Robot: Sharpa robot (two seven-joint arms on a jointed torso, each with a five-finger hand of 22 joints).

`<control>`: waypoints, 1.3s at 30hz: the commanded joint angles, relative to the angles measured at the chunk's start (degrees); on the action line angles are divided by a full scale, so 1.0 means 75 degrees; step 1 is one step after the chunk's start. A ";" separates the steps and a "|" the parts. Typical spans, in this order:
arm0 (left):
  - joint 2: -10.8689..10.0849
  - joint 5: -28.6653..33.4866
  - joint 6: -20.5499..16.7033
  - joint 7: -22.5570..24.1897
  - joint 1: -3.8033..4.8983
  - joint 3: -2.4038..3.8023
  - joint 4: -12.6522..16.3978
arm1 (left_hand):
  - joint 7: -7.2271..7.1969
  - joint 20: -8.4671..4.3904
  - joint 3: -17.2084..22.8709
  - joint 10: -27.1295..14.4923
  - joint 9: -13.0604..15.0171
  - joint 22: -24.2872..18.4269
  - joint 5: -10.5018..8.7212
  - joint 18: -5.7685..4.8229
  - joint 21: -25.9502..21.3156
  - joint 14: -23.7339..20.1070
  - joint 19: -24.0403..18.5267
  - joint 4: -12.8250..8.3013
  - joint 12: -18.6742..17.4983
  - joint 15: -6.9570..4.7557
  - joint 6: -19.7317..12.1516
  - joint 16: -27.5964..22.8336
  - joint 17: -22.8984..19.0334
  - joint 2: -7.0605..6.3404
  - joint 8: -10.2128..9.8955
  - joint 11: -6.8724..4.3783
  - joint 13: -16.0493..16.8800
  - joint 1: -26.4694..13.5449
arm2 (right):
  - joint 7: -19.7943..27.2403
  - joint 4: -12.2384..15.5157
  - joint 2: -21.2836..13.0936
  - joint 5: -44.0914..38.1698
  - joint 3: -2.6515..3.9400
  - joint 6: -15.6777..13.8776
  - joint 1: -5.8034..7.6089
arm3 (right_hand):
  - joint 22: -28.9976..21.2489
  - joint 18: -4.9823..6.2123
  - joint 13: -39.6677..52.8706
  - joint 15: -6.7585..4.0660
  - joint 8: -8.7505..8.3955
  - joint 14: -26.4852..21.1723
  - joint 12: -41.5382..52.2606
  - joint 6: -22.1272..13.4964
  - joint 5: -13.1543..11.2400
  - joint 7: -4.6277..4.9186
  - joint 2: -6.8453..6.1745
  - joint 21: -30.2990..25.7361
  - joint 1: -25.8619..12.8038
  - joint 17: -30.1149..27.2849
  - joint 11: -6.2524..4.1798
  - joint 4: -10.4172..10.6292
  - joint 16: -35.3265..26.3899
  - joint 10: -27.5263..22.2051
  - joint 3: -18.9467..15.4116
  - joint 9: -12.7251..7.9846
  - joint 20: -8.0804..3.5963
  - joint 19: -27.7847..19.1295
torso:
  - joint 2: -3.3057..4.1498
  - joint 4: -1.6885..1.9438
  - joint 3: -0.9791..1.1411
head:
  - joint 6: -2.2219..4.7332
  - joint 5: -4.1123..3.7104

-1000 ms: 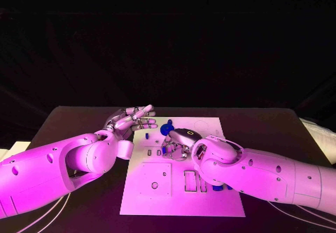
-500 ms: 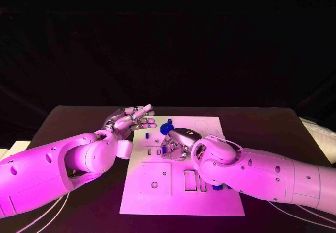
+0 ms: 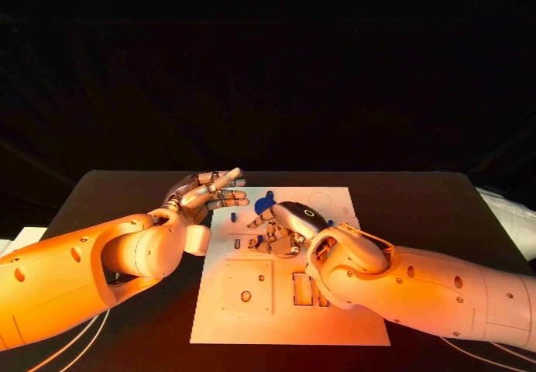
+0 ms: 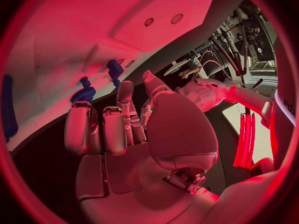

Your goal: Assemble the parts on the task board

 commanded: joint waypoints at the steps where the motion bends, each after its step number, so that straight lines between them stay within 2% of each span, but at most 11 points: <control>1: 0.0002 -0.0025 -0.0014 -0.0007 -0.0002 0.0003 -0.0011 | -0.0017 -0.0038 -0.0006 0.0075 0.0008 0.0064 0.0017 0.0067 0.0109 0.0145 0.0117 -0.0077 0.0032 -0.0045 0.0036 0.0126 0.0103 0.0074 -0.0045 -0.0052 0.0014 -0.0005 | 0.0702 0.0297 -0.0219 0.0420 0.0046 -0.0838 0.0045 | 0.0012 0.0033 0.0032 0.0077 0.0005 0.0357 0.0079 -0.0063 0.0038 0.0007 -0.0009 -0.0034 0.0059 -0.0004 0.0014 0.0024 -0.0033 0.0016 -0.0100 -0.0013 0.0009 -0.0022 | -0.0025 -0.0026 -0.0008 | 0.0014 -0.0003; 7: 0.0054 -0.0656 -0.0594 -0.0477 -0.0003 0.0002 -0.0171 | -0.0126 -0.0258 -0.0012 0.0759 0.0016 0.0441 0.0015 0.0080 0.0651 0.0785 0.0570 -0.0141 0.0360 -0.0291 0.0129 0.0939 0.0695 0.0190 -0.0030 -0.0264 0.0173 0.0021 | 0.2210 0.0793 -0.1219 0.2303 0.0100 -0.0166 0.0562 | 0.0015 0.0032 0.0222 0.0061 0.0029 0.0357 0.0351 -0.0038 0.0231 0.0000 0.0226 -0.0042 0.0464 -0.0020 -0.0007 -0.0073 -0.0056 0.0110 -0.0063 -0.0015 0.0000 -0.0017 | -0.0073 0.0002 -0.0010 | 0.0046 -0.0030; 10: 0.0076 -0.1126 -0.0199 -0.1224 0.0001 0.0002 -0.0359 | -0.0281 -0.0455 0.0017 0.1409 0.0054 0.0763 0.0012 0.0092 0.1148 0.1393 0.0980 -0.0143 0.0860 -0.0518 0.0345 0.1939 0.1364 0.0207 0.0095 -0.0490 0.0452 0.0059 | 0.2533 0.0883 -0.1719 0.3246 0.0101 0.0371 0.0855 | -0.0213 0.0076 -0.0027 0.0063 0.0030 0.0316 0.0034 -0.0035 0.0335 0.0019 0.0335 -0.0158 0.0723 -0.0125 -0.0002 -0.0200 -0.0150 -0.0095 0.0050 -0.0019 -0.0003 -0.0159 | -0.0122 -0.0031 -0.0017 | 0.0027 -0.0002; 12: 0.0132 -0.1759 0.0460 -0.1947 0.0018 0.0001 -0.0591 | -0.0440 -0.0668 -0.0184 0.1585 0.0081 0.1628 0.0017 0.0001 0.2223 0.2047 0.1517 0.0051 0.1616 -0.0665 0.0417 0.5796 0.4888 0.0046 0.0222 -0.0632 0.0998 -0.0315 | 0.2707 0.0912 -0.2114 0.4122 0.0087 0.0685 0.1082 | -0.0246 0.0081 -0.0041 0.0067 0.0032 0.0305 0.0031 -0.0028 0.0308 0.0026 0.0380 -0.0184 0.0794 -0.0152 0.0001 -0.0238 -0.0181 -0.0081 0.0079 -0.0020 -0.0001 -0.0181 | -0.0173 -0.0071 -0.0016 | 0.0026 0.0032; 14: 0.0187 -0.2346 0.0841 -0.2418 0.0030 0.0001 -0.0714 | -0.0563 -0.0795 -0.0324 0.1712 0.0161 0.3728 -0.0004 -0.0266 0.4143 0.2329 0.2033 0.0143 0.2502 -0.0834 0.0592 0.7895 0.6929 -0.0077 0.0443 -0.0759 0.1635 -0.0529 | 0.2824 0.0948 -0.2368 0.4660 0.0078 0.0643 0.1201 | -0.0252 0.0082 -0.0025 0.0066 0.0036 0.0299 0.0063 -0.0016 0.0324 0.0033 0.0466 -0.0195 0.0878 -0.0175 0.0001 -0.0272 -0.0207 -0.0050 0.0142 -0.0021 -0.0001 -0.0184 | -0.0200 -0.0095 -0.0005 | -0.0005 0.0040; 18: 0.0269 -0.3699 0.1470 -0.3677 0.0110 0.0001 -0.0812 | -0.0656 -0.0938 -0.0333 0.1092 0.0366 0.6326 0.0011 -0.0575 0.6420 0.2516 0.2252 0.0340 0.4762 -0.0868 0.0682 0.9613 0.8712 0.0096 0.0917 -0.0891 0.3528 -0.0724 | 0.3125 0.1053 -0.2824 0.5596 0.0070 0.0303 0.1341 | -0.0391 0.0108 -0.0070 0.0072 0.0021 0.0265 0.0026 -0.0030 0.0503 0.0057 0.0578 -0.0272 0.1006 -0.0314 0.0014 -0.0343 -0.0327 -0.0064 0.0282 -0.0033 0.0000 -0.0258 | -0.0221 -0.0116 0.0008 | -0.0039 0.0067; 21: 0.0338 -0.5258 0.1982 -0.4998 0.0271 0.0002 -0.0835 | -0.0660 -0.0915 -0.0615 0.0957 0.0513 0.6741 0.0023 -0.0604 0.6799 0.2577 0.2202 0.0658 0.5828 -0.0874 0.0362 0.9822 0.8943 -0.0087 0.1141 -0.0853 0.4560 -0.1086 | 0.3240 0.1028 -0.3088 0.6038 0.0065 0.0147 0.1434 | -0.0434 0.0115 -0.0111 0.0076 0.0016 0.0257 -0.0016 -0.0037 0.0577 0.0064 0.0591 -0.0298 0.1037 -0.0348 0.0019 -0.0374 -0.0362 -0.0086 0.0332 -0.0037 0.0003 -0.0279 | -0.0251 -0.0123 0.0029 | -0.0073 0.0097; 24: 0.0412 -0.6449 0.2486 -0.6124 0.0470 0.0001 -0.0888 | -0.0576 -0.0860 -0.0899 0.0294 0.0594 0.6660 -0.0234 -0.0574 0.6751 0.2527 0.2052 0.1143 0.5502 -0.0827 0.0018 0.9732 0.8837 -0.0285 0.1286 -0.0774 0.4122 -0.1474 | 0.3300 0.0940 -0.3215 0.6203 0.0051 0.0003 0.1488 | -0.0588 0.0146 -0.0314 0.0082 0.0013 0.0223 -0.0255 -0.0043 0.0613 0.0071 0.0594 -0.0375 0.1027 -0.0480 0.0027 -0.0378 -0.0468 -0.0203 0.0361 -0.0039 0.0007 -0.0365 | -0.0293 -0.0159 0.0058 | -0.0125 0.0188; 27: 0.0527 -0.7103 0.2781 -0.6792 0.0635 0.0000 -0.0972 | -0.0610 -0.0840 -0.0936 0.0248 0.0752 0.7123 -0.0315 -0.0623 0.7110 0.2649 0.2141 0.1191 0.5752 -0.0847 -0.0047 0.9993 0.9155 -0.0238 0.1658 -0.0803 0.4311 -0.1427 | 0.3320 0.0882 -0.3267 0.6244 0.0037 -0.0075 0.1515 | -0.0769 0.0180 -0.0537 0.0091 0.0004 0.0176 -0.0509 -0.0069 0.0705 0.0086 0.0578 -0.0477 0.1008 -0.0644 0.0037 -0.0390 -0.0617 -0.0327 0.0412 -0.0045 0.0015 -0.0464 | -0.0317 -0.0158 0.0079 | -0.0174 0.0231; 34: 0.0986 -0.8151 0.3097 -0.7639 0.0821 -0.0003 -0.1215 | -0.0899 -0.1000 -0.1133 0.1612 0.1348 0.8592 -0.0347 -0.0876 0.8193 0.2774 0.2608 0.1188 0.7753 -0.1061 0.0132 1.0283 0.9515 -0.0144 0.2749 -0.1071 0.6714 -0.1587 | 0.3242 0.0747 -0.3212 0.6236 -0.0004 -0.0079 0.1540 | -0.0849 0.0194 -0.0579 0.0096 0.0001 0.0155 -0.0543 -0.0084 0.0734 0.0092 0.0561 -0.0527 0.0971 -0.0733 0.0044 -0.0382 -0.0700 -0.0335 0.0427 -0.0047 0.0019 -0.0504 | -0.0356 -0.0146 0.0080 | -0.0227 0.0201; 39: 0.1310 -0.8459 0.3154 -0.7877 0.0850 -0.0005 -0.1352 | -0.1039 -0.1105 -0.1298 0.2003 0.1701 0.9055 -0.0399 -0.0971 0.8517 0.2774 0.2758 0.1213 0.8331 -0.1162 0.0161 1.0283 0.9515 -0.0277 0.3162 -0.1183 0.7498 -0.2209 | 0.3181 0.0656 -0.3119 0.6175 -0.0031 -0.0034 0.1544 | -0.0978 0.0217 -0.0614 0.0101 -0.0001 0.0129 -0.0571 -0.0099 0.0753 0.0098 0.0562 -0.0603 0.0928 -0.0839 0.0050 -0.0362 -0.0800 -0.0347 0.0448 -0.0048 0.0024 -0.0572 | -0.0354 -0.0154 0.0080 | -0.0252 0.0228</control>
